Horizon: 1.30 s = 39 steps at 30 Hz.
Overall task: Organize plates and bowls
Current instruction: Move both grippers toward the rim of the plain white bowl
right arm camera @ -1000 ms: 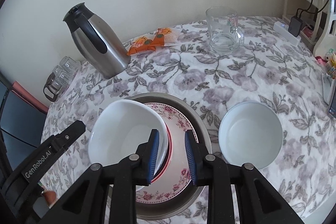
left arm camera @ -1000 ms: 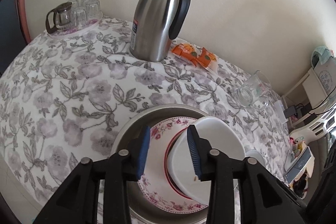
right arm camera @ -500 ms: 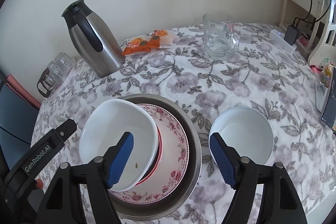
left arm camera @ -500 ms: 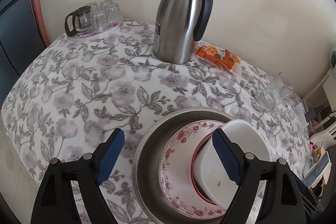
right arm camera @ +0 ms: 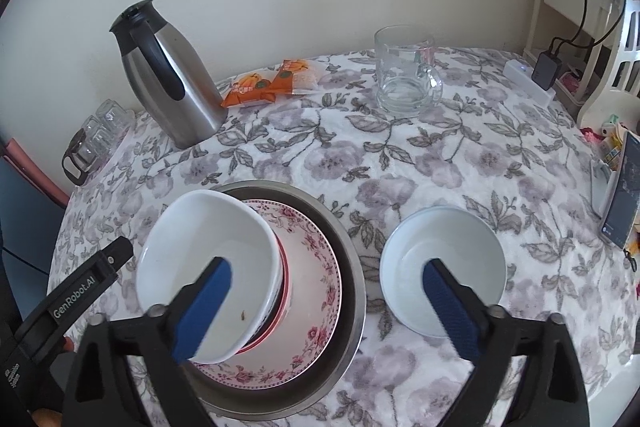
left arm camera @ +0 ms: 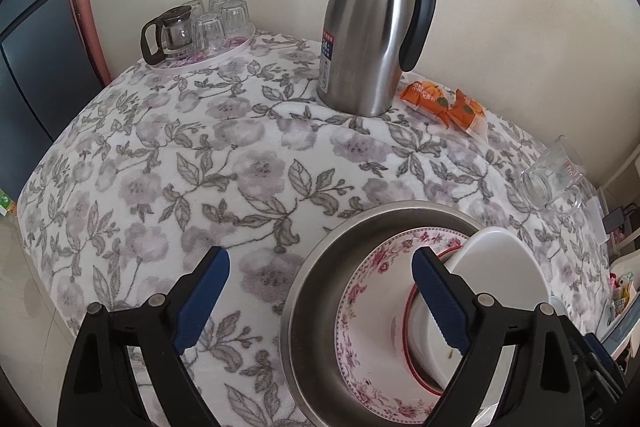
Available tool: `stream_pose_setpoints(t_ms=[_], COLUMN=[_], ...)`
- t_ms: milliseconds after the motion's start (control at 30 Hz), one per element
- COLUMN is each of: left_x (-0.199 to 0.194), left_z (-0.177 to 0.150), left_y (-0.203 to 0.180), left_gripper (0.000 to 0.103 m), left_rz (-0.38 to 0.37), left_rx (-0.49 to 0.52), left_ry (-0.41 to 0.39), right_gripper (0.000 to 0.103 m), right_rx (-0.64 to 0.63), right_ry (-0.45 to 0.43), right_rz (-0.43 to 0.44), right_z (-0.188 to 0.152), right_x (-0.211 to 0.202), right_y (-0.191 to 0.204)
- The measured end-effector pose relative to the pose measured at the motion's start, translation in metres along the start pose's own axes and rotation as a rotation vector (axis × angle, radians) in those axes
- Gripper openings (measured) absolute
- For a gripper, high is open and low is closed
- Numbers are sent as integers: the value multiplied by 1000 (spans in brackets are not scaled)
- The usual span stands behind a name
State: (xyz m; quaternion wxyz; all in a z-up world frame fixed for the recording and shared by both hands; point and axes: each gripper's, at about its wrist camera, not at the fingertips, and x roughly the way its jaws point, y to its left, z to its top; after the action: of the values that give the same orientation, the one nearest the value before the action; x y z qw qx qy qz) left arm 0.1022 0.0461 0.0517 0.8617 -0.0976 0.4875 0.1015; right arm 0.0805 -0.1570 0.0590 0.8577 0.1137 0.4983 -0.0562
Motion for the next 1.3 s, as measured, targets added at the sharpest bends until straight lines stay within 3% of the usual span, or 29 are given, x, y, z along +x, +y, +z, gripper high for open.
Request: stream_pose_setpoints(t_ms=[400, 900, 1067, 1300], left_x=[0, -40, -59, -79], left_z=[0, -10, -16, -33], left_y=[12, -26, -45, -90], left_gripper=[94, 94, 94, 94], left_rz=[44, -62, -128, -198], left_rx=[-43, -9, 11, 125], left_ry=[-12, -107, -157, -184], right_gripper=[103, 103, 103, 103], right_rx=[15, 60, 101, 202], right_ry=[-21, -51, -67, -93], right_rz=[-15, -20, -26, -61], right_z=[3, 1, 2, 2], right_x=[-8, -28, -38, -55], right_y=[-11, -51, -80, -136])
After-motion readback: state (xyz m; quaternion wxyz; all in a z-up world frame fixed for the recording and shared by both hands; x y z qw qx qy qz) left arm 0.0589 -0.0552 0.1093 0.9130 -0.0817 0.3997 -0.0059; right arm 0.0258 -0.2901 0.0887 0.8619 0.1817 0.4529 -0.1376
